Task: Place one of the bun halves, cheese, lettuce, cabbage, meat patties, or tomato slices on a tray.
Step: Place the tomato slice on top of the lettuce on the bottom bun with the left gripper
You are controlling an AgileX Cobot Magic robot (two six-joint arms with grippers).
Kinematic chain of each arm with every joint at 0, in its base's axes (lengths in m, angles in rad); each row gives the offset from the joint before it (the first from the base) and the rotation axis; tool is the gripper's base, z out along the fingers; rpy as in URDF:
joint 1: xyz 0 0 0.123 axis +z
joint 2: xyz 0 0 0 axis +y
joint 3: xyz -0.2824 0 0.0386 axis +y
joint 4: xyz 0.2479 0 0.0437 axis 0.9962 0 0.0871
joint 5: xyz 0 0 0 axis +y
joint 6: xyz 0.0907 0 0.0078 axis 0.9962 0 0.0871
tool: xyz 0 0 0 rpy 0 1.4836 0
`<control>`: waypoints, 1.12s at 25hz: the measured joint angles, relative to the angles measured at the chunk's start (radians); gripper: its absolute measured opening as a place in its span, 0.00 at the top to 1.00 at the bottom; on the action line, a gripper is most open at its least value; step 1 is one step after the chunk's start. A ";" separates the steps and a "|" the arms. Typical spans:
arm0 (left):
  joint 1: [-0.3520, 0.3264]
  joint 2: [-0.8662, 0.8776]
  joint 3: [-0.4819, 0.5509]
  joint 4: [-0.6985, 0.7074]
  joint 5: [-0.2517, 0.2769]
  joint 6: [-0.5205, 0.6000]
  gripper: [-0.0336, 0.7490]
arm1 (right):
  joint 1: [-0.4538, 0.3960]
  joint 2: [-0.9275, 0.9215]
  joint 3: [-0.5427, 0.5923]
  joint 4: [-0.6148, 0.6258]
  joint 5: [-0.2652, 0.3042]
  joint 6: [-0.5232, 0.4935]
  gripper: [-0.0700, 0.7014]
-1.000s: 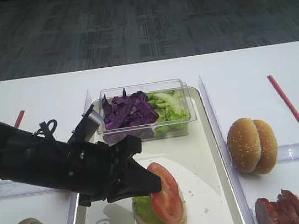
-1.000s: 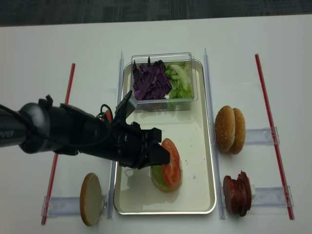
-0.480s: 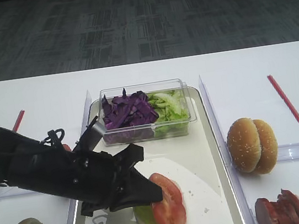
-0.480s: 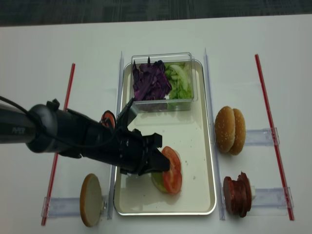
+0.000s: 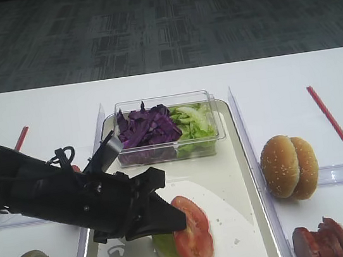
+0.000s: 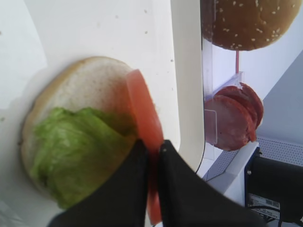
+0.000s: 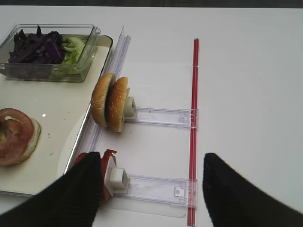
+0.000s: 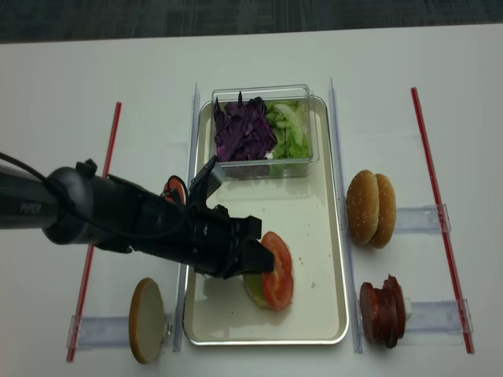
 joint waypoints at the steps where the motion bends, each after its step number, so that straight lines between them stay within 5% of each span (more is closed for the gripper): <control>1: 0.000 0.000 0.000 0.000 -0.001 0.000 0.93 | 0.000 0.000 0.000 0.000 0.000 0.000 0.28; 4: 0.000 0.000 0.000 0.000 -0.005 0.004 0.90 | 0.000 0.000 0.000 0.000 0.000 0.000 0.28; 11: 0.045 0.000 0.000 0.000 0.016 0.004 0.44 | 0.000 0.000 0.000 0.000 0.000 0.000 0.28; 14: 0.057 0.000 0.000 0.000 0.036 0.004 0.34 | 0.000 0.000 0.000 0.000 0.000 0.000 0.28; 28: 0.059 0.000 0.000 0.010 0.047 -0.002 0.30 | 0.000 0.000 0.000 0.000 0.000 0.000 0.28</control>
